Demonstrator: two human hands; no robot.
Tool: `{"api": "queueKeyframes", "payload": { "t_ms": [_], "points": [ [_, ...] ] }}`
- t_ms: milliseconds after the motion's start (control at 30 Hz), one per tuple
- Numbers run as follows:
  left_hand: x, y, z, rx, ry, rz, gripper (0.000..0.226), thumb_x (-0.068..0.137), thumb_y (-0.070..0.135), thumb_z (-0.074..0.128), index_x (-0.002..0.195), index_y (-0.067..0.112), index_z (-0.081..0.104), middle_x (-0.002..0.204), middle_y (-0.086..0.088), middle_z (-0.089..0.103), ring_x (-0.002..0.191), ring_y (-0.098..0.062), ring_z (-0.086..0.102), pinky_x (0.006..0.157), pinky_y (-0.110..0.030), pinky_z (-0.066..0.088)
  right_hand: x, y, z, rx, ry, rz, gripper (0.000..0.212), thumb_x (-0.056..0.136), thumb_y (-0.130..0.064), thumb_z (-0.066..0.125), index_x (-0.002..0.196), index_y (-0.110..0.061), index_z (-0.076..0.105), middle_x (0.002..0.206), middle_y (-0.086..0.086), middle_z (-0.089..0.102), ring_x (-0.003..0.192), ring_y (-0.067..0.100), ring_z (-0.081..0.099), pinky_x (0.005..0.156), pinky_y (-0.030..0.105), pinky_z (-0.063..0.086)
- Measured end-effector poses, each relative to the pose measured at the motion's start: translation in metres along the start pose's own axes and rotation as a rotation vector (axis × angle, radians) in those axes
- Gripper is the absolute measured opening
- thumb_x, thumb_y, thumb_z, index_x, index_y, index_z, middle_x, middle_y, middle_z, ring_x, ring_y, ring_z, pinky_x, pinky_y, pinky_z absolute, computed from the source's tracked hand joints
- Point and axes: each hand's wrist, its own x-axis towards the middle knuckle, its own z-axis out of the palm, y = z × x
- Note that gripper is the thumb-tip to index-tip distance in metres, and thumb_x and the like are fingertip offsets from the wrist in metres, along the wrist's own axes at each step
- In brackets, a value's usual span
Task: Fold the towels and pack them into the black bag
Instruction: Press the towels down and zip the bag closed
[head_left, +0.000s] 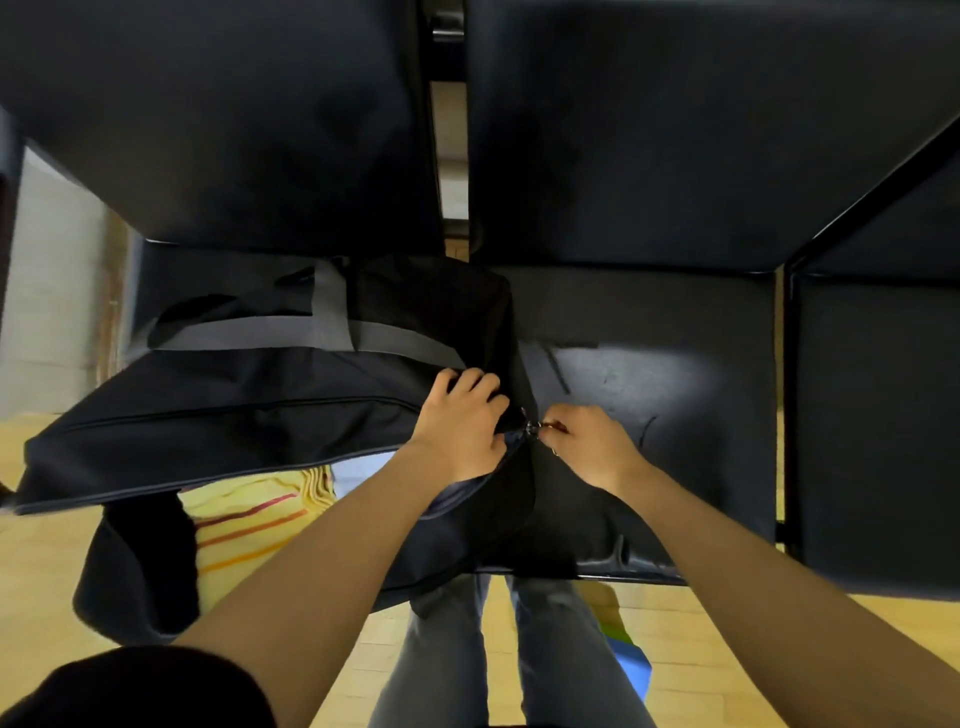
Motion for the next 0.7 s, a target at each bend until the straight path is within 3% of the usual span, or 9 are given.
{"api": "queueKeyframes", "payload": {
  "t_ms": [167,367,533,633,700],
  "points": [
    [-0.011,0.001,-0.006,-0.07,0.059,0.062,0.05,0.071,0.038,0.066,0.117,0.018,0.062,0.123,-0.006,0.055,0.12,-0.031,0.048,0.099,-0.047,0.036,-0.025,-0.018,0.006,0.14,0.118,0.008,0.024,0.087,-0.019,0.059,0.069,-0.004,0.056,0.061,0.004,0.053,0.061,0.019,0.05,0.058,0.031,0.038],
    [-0.034,0.014,-0.006,-0.166,0.239,0.099,0.034,0.061,0.037,0.052,0.087,0.022,0.067,0.089,-0.001,0.052,0.094,-0.023,0.041,0.083,-0.037,0.027,-0.042,-0.03,0.02,0.209,0.179,-0.041,0.032,0.088,-0.022,0.062,0.06,-0.01,0.052,0.053,-0.003,0.048,0.054,0.015,0.046,0.057,0.034,0.041],
    [-0.043,0.031,0.003,-0.143,0.297,0.062,0.015,0.062,0.028,0.068,0.072,0.019,0.062,0.066,0.005,0.058,0.081,-0.02,0.048,0.078,-0.035,0.028,-0.056,-0.017,0.033,0.35,0.156,-0.076,0.037,0.089,-0.024,0.063,0.054,-0.025,0.051,0.049,-0.009,0.047,0.048,0.004,0.043,0.054,0.028,0.04],
    [-0.045,0.034,0.007,-0.191,0.309,0.015,0.019,0.057,0.018,0.075,0.072,0.016,0.063,0.063,0.003,0.06,0.071,-0.023,0.058,0.075,-0.032,0.029,-0.048,-0.005,0.04,0.445,0.261,-0.047,0.033,0.096,-0.021,0.053,0.067,-0.008,0.061,0.067,-0.001,0.054,0.063,0.014,0.053,0.068,0.04,0.046],
    [-0.048,0.035,0.009,-0.207,0.327,-0.005,0.01,0.064,0.019,0.062,0.073,0.016,0.065,0.064,0.003,0.061,0.072,-0.023,0.059,0.074,-0.031,0.028,-0.035,0.002,0.039,0.401,0.315,-0.034,0.019,0.097,-0.012,0.048,0.097,-0.007,0.067,0.098,0.003,0.06,0.092,0.017,0.059,0.088,0.034,0.047]
  ]
}}
